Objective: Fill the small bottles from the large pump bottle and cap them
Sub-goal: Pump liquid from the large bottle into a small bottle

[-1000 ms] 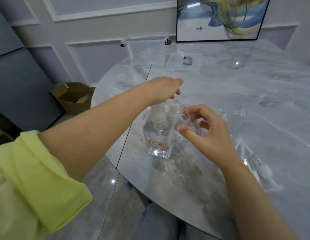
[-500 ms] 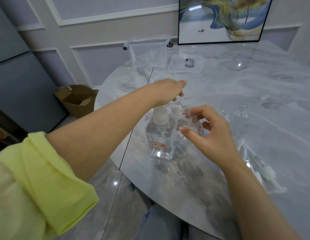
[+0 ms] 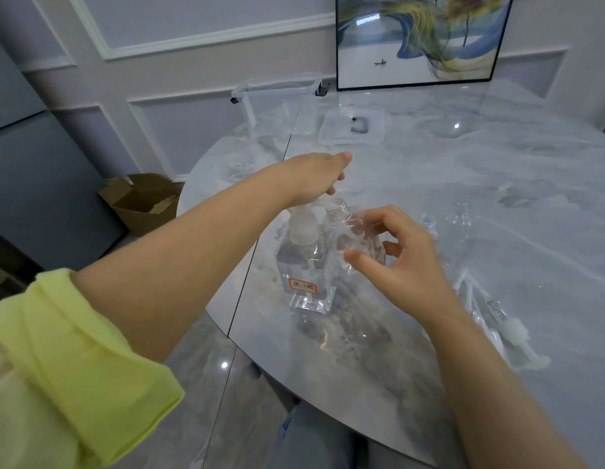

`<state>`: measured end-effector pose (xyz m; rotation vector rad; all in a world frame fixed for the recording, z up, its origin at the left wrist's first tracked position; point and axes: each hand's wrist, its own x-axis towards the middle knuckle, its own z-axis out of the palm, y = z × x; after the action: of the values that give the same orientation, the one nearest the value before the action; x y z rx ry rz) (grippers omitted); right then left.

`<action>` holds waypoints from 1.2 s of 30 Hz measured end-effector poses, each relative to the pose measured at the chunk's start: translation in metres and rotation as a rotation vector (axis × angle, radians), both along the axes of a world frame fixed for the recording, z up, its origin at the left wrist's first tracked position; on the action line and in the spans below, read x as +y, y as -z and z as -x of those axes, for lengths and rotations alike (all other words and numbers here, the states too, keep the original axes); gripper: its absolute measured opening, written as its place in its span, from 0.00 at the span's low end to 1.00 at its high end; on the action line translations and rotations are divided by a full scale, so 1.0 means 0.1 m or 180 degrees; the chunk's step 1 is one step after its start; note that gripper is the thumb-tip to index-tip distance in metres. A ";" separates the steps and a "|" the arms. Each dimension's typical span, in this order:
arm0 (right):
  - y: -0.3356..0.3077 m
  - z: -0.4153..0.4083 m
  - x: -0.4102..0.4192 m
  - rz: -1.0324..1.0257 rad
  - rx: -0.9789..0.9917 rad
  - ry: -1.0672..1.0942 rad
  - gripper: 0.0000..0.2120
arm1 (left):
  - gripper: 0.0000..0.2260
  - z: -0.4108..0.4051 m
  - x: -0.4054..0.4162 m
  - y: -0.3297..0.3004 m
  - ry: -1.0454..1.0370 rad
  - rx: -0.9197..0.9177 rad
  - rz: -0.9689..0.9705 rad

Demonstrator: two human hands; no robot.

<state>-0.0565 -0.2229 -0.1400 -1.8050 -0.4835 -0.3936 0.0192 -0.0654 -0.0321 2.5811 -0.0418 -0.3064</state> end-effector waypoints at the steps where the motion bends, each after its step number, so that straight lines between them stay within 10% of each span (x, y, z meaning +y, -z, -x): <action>1: 0.00 0.00 0.00 -0.0001 -0.0014 0.0006 0.12 | 0.25 0.00 -0.01 0.00 -0.0003 -0.0025 0.0013; 36: 0.00 0.00 0.00 0.0127 -0.0273 0.0017 0.14 | 0.26 0.00 0.02 0.03 -0.0128 0.0009 0.0083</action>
<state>-0.0560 -0.2231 -0.1399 -1.8337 -0.5496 -0.4694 0.0191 -0.0638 -0.0351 2.5522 0.0072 -0.2927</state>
